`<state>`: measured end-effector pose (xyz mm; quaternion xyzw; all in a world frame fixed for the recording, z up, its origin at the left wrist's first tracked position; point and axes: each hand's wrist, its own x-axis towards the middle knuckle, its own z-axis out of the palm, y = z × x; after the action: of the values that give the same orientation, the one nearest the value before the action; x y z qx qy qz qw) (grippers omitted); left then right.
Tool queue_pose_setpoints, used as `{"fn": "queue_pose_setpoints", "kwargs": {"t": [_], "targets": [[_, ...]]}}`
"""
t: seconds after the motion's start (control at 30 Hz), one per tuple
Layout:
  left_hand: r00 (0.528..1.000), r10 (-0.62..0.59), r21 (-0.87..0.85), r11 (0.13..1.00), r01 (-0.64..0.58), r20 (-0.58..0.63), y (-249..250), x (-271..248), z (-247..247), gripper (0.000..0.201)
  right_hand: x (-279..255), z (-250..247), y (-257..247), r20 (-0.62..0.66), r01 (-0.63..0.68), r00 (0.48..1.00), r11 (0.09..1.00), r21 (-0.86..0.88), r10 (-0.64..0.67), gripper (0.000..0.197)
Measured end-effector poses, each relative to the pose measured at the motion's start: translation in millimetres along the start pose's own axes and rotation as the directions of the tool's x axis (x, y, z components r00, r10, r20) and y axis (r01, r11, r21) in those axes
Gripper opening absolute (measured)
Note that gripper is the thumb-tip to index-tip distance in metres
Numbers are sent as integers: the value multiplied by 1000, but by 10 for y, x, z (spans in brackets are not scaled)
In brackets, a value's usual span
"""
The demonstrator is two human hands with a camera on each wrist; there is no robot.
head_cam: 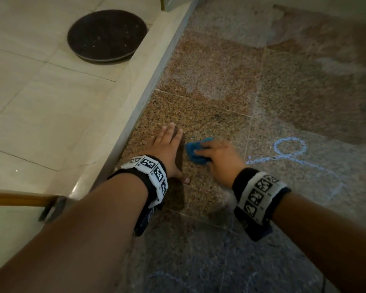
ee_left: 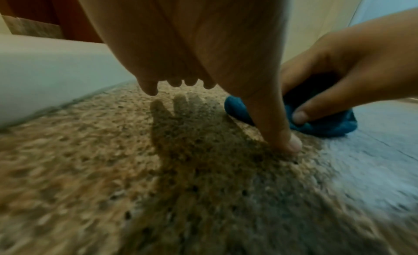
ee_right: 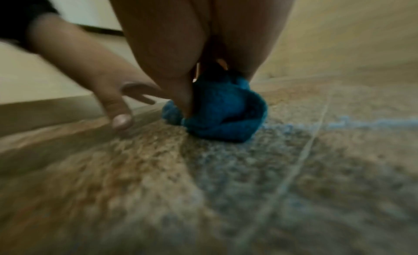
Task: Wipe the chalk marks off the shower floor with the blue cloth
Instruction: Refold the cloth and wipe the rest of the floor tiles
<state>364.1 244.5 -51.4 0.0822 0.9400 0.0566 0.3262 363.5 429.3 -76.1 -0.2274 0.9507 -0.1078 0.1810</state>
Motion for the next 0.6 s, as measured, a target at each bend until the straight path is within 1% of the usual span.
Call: {"fn": "queue_pose_setpoints", "kwargs": {"t": [0.03, 0.07, 0.1, 0.13, 0.17, 0.2, 0.27, 0.3, 0.33, 0.37, 0.4, 0.43, 0.47, 0.5, 0.53, 0.57, 0.6], "targets": [[1000, -5, 4, 1000, 5, 14, 34, 29, 3, 137, -56, -5, -14, 38, 99, 994, 995, -11, -99, 47], [999, -13, 7, 1000, 13, 33, 58, 52, 12, 137, -84, -57, 7, 64, 158, 985, 987, 22, -159, 46], [999, -23, 14, 1000, 22, 49, 75, 73, 23, 138, -64, -131, 70, 60, 179, 981, 982, 61, -182, 44], [998, -32, 26, 999, 31, 56, 81, 89, 35, 140, 1, -198, 168, 30, 163, 986, 982, 92, -166, 43], [998, -38, 35, 999, 36, 59, 79, 111, 43, 141, 90, -247, 293, -5, 105, 994, 989, 101, -105, 42], [997, -41, 39, 999, 38, 64, 76, 124, 48, 142, 176, -288, 416, -37, 18, 999, 996, 89, -15, 43], [997, -48, 35, 998, 45, 68, 69, 139, 42, 143, 331, -331, 533, -48, -181, 982, 983, 40, 183, 46], [996, -51, 33, 998, 49, 67, 68, 141, 31, 144, 396, -325, 493, -42, -248, 968, 968, 29, 249, 47], [996, -53, 32, 998, 51, 69, 71, 136, 31, 144, 436, -269, 401, -30, -266, 963, 964, 26, 267, 47], [996, -54, 30, 998, 52, 70, 75, 136, 31, 144, 461, -212, 293, -29, -217, 975, 975, 52, 219, 47], [996, -53, 28, 998, 51, 68, 77, 137, 33, 143, 470, -172, 179, -41, -109, 993, 992, 60, 112, 47], [997, -52, 26, 998, 50, 65, 77, 139, 37, 143, 463, -127, 106, -35, 23, 999, 999, 41, -21, 47], [997, -49, 24, 999, 48, 63, 70, 142, 40, 142, 467, -117, 85, -36, 137, 990, 990, 32, -136, 45], [997, -47, 20, 999, 46, 61, 58, 143, 42, 143, 522, -149, 142, -57, 185, 982, 981, 49, -182, 43], [997, -44, 13, 999, 44, 57, 48, 144, 49, 144, 584, -212, 257, -108, 164, 982, 984, 74, -155, 42], [998, -40, 6, 999, 40, 51, 40, 147, 55, 145, 666, -301, 398, -153, 81, 986, 994, 73, -69, 43], [998, -35, 2, 999, 35, 46, 34, 149, 60, 145, 727, -407, 526, -137, -77, 987, 996, 39, 82, 45]]}}
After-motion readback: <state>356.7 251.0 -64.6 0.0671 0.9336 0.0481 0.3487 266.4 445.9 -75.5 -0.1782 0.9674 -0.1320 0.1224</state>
